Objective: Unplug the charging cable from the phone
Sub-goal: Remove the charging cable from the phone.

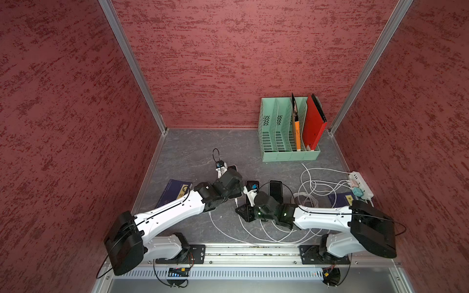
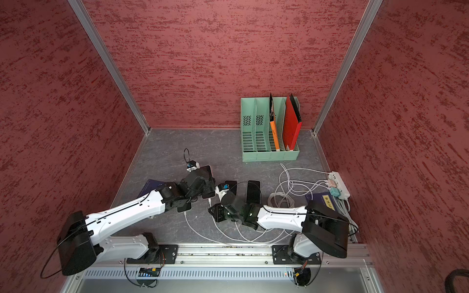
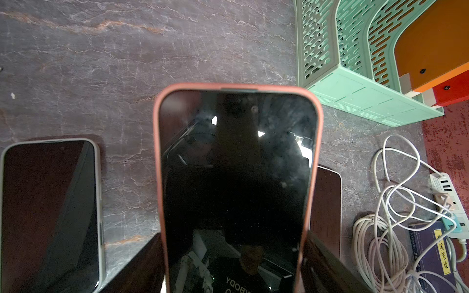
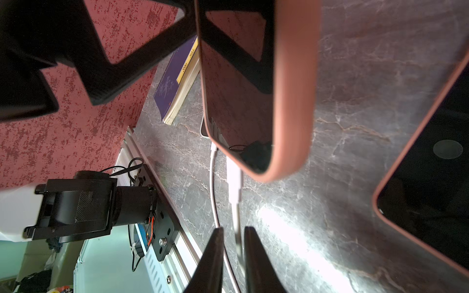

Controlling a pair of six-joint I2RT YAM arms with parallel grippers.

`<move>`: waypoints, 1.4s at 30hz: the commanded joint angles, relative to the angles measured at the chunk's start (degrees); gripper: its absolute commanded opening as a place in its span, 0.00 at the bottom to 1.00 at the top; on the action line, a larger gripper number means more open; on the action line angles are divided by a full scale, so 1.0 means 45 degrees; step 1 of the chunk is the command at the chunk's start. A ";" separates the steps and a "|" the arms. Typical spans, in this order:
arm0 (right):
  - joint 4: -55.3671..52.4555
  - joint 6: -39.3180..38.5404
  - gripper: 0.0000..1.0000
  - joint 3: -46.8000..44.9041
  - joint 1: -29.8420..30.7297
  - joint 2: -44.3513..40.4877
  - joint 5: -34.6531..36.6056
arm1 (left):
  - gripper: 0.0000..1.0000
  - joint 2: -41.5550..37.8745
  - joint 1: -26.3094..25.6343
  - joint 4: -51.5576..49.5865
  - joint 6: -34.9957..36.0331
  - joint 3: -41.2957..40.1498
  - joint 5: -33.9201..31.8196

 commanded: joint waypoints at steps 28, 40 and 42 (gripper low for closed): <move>-0.0602 -0.0597 0.00 0.0382 0.0010 0.0026 -0.0216 | 0.00 -0.1181 -0.0344 0.1350 -0.0014 -0.0359 -0.1139; -0.0974 -0.1007 0.00 0.0483 0.0257 -0.0073 -0.0287 | 0.00 -0.1383 -0.0412 0.1088 0.0143 -0.0194 -0.1530; -0.1081 -0.1088 0.00 0.0542 0.0291 0.0027 -0.0348 | 0.00 -0.1421 -0.0424 0.1088 0.0142 -0.0200 -0.1549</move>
